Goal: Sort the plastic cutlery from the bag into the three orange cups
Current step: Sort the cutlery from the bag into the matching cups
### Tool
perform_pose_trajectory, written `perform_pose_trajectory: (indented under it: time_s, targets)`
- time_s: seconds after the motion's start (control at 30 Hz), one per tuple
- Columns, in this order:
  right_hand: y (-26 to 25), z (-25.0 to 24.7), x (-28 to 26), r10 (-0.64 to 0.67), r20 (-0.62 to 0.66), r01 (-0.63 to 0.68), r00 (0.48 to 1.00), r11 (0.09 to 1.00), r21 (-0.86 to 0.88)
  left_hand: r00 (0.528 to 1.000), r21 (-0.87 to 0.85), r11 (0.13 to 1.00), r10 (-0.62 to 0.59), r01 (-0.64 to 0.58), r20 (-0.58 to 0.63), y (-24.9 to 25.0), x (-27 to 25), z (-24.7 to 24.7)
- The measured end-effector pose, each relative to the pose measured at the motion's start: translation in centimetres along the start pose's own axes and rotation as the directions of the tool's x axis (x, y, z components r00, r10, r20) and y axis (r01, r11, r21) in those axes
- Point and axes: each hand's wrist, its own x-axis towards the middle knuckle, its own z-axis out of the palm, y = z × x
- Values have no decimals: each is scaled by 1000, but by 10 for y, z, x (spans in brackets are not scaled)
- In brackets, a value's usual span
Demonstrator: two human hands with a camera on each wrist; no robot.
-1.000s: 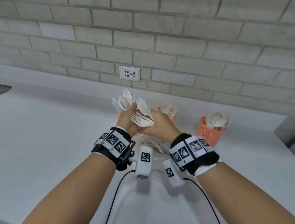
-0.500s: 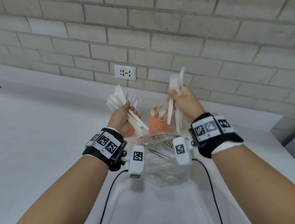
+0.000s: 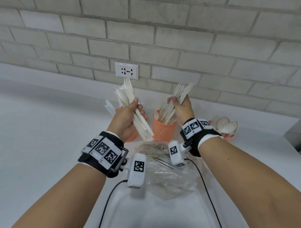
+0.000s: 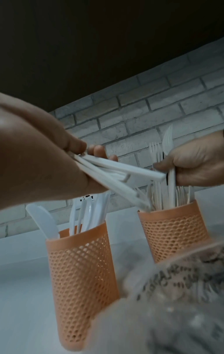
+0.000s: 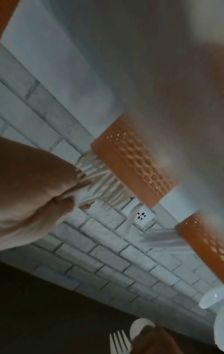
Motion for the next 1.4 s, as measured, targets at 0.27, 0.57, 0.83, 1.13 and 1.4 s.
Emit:
perform_pose_trajectory:
  time_s: [0.27,0.57,0.83,1.13,1.4]
  targets:
    - [-11,-4,4,11,105,9,994,982,-189,996,24,998,-65,64,64,-9,3,5]
    - [-2,-1,3,338,202,-82,919,667,-741,978,79,989,-134,123,161,-8,-9,12]
    - [-67,3,-27,-258,290,356,922,859,-368,961,125,989,-113,83,254,-7,-17,13]
    - [-81,-4,-33,-87,291,149,953,968,-201,935,217,976,-99,24,341,-9,-23,18]
    - [-83,-1,-40,-136,145,128,980,990,58,962,357,932,-38,-63,270,-10,-25,22]
